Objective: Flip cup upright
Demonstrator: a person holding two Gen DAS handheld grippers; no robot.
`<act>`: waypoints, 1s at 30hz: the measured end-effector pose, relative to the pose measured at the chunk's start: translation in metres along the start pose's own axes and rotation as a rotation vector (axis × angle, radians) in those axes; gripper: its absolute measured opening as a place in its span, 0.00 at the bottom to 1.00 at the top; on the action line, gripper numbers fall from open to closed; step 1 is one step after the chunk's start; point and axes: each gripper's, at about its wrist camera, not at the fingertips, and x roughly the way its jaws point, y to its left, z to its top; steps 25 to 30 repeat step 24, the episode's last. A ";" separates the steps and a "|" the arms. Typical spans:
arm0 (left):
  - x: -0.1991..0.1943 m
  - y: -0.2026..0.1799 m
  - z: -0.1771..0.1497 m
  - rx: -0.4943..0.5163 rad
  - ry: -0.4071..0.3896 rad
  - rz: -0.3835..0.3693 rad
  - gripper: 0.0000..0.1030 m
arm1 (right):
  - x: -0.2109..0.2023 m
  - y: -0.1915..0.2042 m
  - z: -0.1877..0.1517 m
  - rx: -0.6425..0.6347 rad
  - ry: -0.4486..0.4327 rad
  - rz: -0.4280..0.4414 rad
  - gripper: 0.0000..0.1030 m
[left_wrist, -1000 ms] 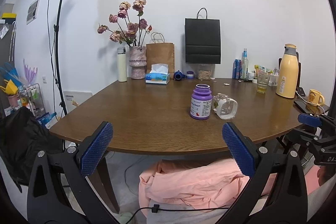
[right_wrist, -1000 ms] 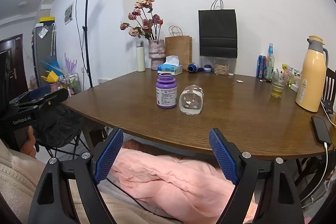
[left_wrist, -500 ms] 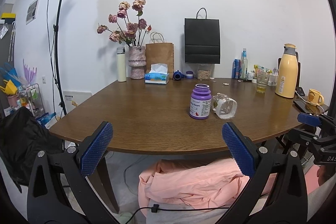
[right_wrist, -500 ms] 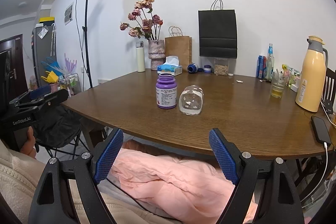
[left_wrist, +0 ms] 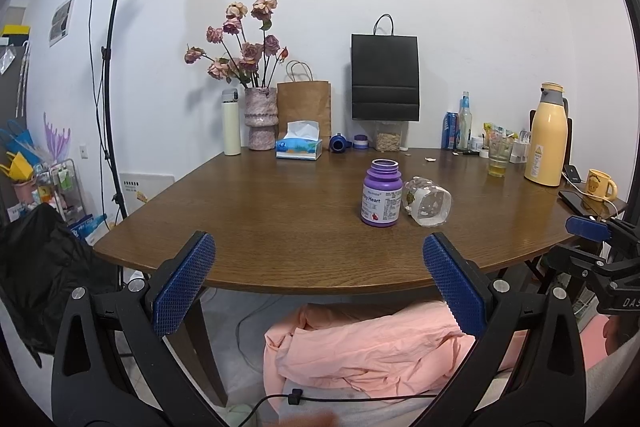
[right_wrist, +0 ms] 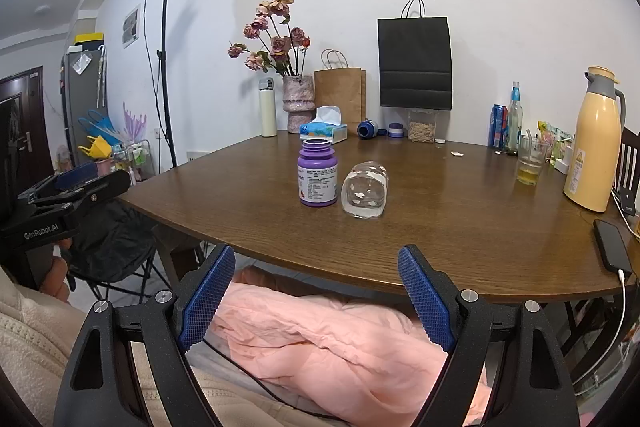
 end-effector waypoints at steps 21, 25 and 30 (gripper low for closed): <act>0.000 0.002 0.000 0.004 -0.003 0.000 1.00 | 0.003 0.002 -0.001 0.003 0.005 0.005 0.86; 0.000 0.002 0.000 0.007 0.000 -0.008 1.00 | 0.004 0.002 -0.002 0.004 0.005 0.006 0.86; 0.000 0.002 0.000 0.007 0.000 -0.008 1.00 | 0.004 0.002 -0.002 0.004 0.005 0.006 0.86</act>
